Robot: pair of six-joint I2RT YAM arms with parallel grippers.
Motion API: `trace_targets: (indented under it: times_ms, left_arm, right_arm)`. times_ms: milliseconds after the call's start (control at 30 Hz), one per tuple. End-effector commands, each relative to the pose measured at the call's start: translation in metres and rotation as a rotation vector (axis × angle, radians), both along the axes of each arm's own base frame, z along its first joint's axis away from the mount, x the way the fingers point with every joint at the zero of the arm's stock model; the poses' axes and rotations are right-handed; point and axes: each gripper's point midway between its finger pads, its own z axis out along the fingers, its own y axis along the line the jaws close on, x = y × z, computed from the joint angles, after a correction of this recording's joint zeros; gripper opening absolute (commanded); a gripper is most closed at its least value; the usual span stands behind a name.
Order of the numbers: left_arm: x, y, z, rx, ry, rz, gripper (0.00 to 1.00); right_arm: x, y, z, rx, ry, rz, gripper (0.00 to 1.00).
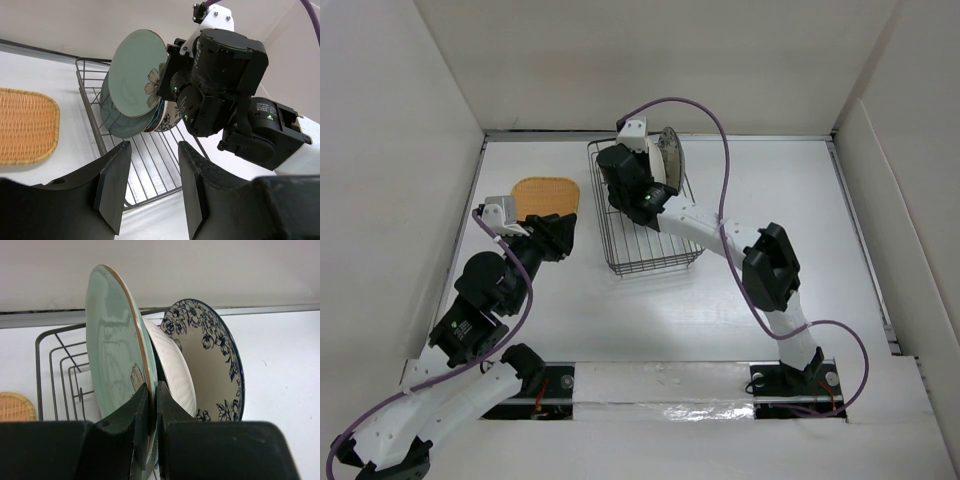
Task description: Load the plates into the dish rack
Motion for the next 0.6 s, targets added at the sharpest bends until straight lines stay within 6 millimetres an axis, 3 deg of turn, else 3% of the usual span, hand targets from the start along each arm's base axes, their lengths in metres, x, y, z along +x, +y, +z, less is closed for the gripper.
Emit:
trace_targets:
  times_ms: [0, 300, 533, 567]
  left_arm:
    - [0.001, 0.001, 0.008, -0.019, -0.026, 0.009, 0.39]
    - [0.002, 0.001, 0.006, -0.014, -0.023, 0.016, 0.39]
    - [0.009, 0.000, -0.001, -0.019, 0.015, 0.036, 0.39]
    - [0.010, 0.000, -0.001, -0.023, 0.019, 0.042, 0.39]
  right_arm:
    - [-0.006, -0.013, 0.066, 0.206, -0.147, -0.048, 0.00]
    - [0.009, 0.020, -0.007, 0.150, -0.025, 0.014, 0.00]
    - [0.004, 0.035, -0.026, 0.128, 0.001, 0.042, 0.00]
    - [0.004, 0.036, -0.023, 0.133, 0.001, 0.054, 0.05]
